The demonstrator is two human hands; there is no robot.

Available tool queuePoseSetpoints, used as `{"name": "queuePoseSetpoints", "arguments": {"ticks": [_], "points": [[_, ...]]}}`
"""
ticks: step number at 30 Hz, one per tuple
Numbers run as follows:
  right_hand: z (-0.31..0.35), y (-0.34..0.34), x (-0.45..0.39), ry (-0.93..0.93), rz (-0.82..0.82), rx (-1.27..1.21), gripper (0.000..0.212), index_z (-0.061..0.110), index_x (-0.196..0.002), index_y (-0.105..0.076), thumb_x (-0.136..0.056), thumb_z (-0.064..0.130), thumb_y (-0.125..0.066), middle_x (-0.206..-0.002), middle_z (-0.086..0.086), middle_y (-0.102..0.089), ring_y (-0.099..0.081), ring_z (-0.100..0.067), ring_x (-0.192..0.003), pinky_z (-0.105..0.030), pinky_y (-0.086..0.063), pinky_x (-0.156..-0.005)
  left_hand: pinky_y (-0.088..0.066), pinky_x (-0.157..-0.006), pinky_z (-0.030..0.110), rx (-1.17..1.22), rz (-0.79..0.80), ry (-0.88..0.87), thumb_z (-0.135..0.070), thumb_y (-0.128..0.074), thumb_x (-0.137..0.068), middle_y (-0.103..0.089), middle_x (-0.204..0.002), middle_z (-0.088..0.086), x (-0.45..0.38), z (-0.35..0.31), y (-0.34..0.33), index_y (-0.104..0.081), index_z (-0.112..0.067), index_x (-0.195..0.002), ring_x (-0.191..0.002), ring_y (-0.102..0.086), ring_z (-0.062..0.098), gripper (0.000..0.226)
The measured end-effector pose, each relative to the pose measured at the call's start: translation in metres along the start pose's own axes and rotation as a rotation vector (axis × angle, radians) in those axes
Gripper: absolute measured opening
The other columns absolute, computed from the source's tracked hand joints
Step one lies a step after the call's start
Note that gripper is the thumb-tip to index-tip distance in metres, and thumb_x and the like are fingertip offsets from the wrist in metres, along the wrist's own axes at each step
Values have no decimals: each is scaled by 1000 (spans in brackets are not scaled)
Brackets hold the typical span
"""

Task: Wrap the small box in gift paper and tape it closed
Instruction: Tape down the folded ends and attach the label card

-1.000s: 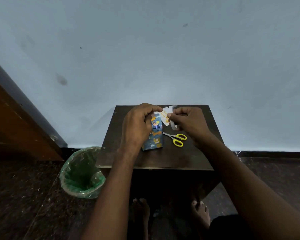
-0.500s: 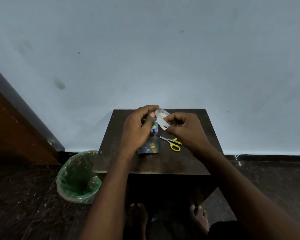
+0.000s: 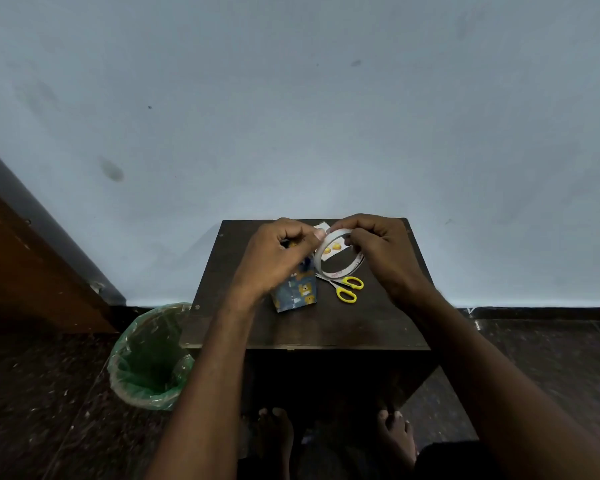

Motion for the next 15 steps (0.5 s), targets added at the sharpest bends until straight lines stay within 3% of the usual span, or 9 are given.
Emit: {"name": "queuePoseSetpoints", "arguments": {"ticks": [2, 5, 10, 12, 15], "points": [[-3, -5, 0, 1, 26, 12, 36, 15, -87, -82, -87, -2, -50, -90, 3, -79, -70, -9, -84, -21, -49, -74, -62, -88, 55, 78, 8, 40, -33, -81, -94, -82, -100, 0, 1, 1, -2, -85, -19, -98, -97, -76, 30, 15], [-5, -11, 1, 6, 62, 54, 34, 17, -92, -82, -89, -1, -54, -93, 4, -80, -71, -11, -87, -25, -51, -76, -64, -90, 45, 155, -64, 89, -16, -84, -91, -83, -95, 0, 3, 4, 4, -85, -17, -96, -96, -78, 27, 5], [5, -19, 4, 171, 101, 319, 23, 27, -109, -81, -97, 11, -69, -88, 20, -75, -69, -4, -83, -28, -53, -73, -62, -70, 31, 257, -88, 156, -13, -78, -96, -80, -81, 4, 5, 9, 7, -82, -14, -94, -73, -76, 17, 4], [4, -23, 4, 191, 115, 383, 21, 26, -108, -80, -99, 13, -68, -81, 19, -70, -66, -5, -79, -29, -50, -70, -58, -72, 22, 236, -103, 147, -13, -77, -97, -81, -84, -1, 5, 8, 7, -81, -16, -92, -77, -75, 8, 7], [2, -29, 4, 178, 151, 386, 27, 35, -96, -75, -101, 11, -64, -73, 11, -67, -64, -7, -70, -26, -46, -66, -58, -77, 20, 242, -110, 139, -15, -76, -98, -82, -90, 0, 5, 7, 7, -81, -14, -95, -82, -75, 6, 6]]}}
Point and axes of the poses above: each hand's wrist, its own x-axis away from the middle knuckle, its own y-axis out of the back of the hand, z = x × y, the point moved 10 cm from there along -x, towards the middle knuckle
